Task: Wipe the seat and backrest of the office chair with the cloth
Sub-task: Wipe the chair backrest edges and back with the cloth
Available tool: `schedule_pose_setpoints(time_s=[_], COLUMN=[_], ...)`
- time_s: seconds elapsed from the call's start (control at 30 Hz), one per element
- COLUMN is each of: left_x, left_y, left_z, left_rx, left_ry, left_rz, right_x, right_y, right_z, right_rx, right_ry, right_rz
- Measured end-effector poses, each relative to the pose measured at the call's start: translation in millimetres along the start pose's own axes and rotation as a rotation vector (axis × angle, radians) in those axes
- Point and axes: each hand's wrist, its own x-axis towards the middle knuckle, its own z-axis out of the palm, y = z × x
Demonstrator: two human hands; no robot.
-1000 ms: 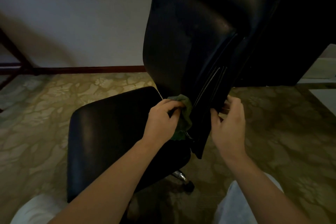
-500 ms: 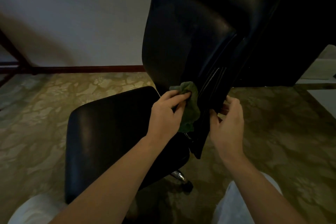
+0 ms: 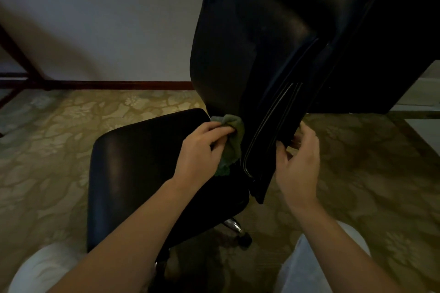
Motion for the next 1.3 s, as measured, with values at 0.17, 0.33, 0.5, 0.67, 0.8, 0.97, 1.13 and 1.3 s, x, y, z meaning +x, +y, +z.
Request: schedule_pose_setpoints(time_s=[0.17, 0.33, 0.5, 0.67, 0.8, 0.97, 1.13, 1.3], left_x=[22.4, 25.4, 13.6, 1.1, -0.5, -7.2, 8.8, 4.3], left_y=[20.2, 21.6, 8.3, -12.9, -36.1, -30.2, -4.5, 1.5], left_z=[1.1, 17.3, 30.4, 27.9, 5.1, 4.4, 13.8, 35.8], left_rx=[-0.058, -0.156, -0.225, -0.1, 0.159, 0.045, -0.082, -0.108], left_ry=[0.04, -0.042, 0.019, -0.1, -0.259, -0.095, -0.028, 0.036], left_rz=[0.051, 0.032, -0.047, 0.01, 0.076, 0.057, 0.06, 0.024], right_x=[-8.7, -10.5, -12.3, -12.3, -12.6, -13.3, -12.3, -13.2], right_y=[9.3, 14.5, 19.7, 21.4, 21.8, 21.2, 21.6, 24.5], right_z=[4.5, 6.6, 8.8, 10.2, 9.9, 10.3, 10.1, 11.0], right_rx=[0.02, 0.03, 0.036, 0.026, 0.033, 0.03, 0.053, 0.04], right_ry=[-0.035, -0.024, 0.012, 0.023, 0.0, -0.005, -0.017, -0.006], right_rz=[0.029, 0.046, -0.003, -0.031, -0.035, -0.05, -0.026, -0.038])
